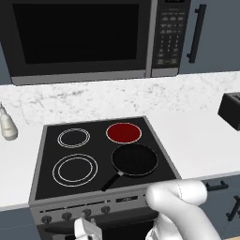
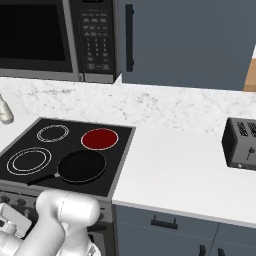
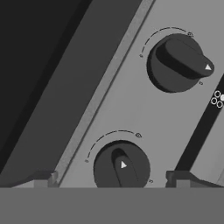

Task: Turn off the rear right burner of the stove.

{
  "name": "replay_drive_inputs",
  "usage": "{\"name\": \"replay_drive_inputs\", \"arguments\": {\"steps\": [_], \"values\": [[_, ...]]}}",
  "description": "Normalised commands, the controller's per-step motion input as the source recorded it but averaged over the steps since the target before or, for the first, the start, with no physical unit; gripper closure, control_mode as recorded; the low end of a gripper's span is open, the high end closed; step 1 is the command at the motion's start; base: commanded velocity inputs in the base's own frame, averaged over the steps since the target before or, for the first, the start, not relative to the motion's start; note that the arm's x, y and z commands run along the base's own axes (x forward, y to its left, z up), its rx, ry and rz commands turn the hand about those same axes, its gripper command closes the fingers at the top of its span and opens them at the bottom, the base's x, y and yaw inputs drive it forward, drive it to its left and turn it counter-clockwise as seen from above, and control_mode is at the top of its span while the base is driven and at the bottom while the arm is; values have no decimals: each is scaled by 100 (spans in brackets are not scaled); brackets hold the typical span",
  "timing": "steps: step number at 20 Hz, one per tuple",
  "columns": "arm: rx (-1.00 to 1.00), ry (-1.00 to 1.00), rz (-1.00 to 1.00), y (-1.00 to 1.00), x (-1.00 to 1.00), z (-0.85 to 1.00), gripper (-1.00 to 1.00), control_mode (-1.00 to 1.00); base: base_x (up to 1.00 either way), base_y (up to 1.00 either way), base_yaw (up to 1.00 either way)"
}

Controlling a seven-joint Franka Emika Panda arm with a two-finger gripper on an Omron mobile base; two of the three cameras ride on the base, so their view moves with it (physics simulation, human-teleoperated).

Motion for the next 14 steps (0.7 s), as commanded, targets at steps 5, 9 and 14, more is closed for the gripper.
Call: {"name": "replay_drive_inputs", "arguments": {"steps": [5, 9, 14], "values": [[1, 0, 0, 0, 16, 0, -100, -100, 0, 0, 0], [2, 0, 0, 0, 14, 0, -100, -100, 0, 0, 0], [4, 0, 0, 0, 13, 0, -100, -100, 0, 0, 0]]}}
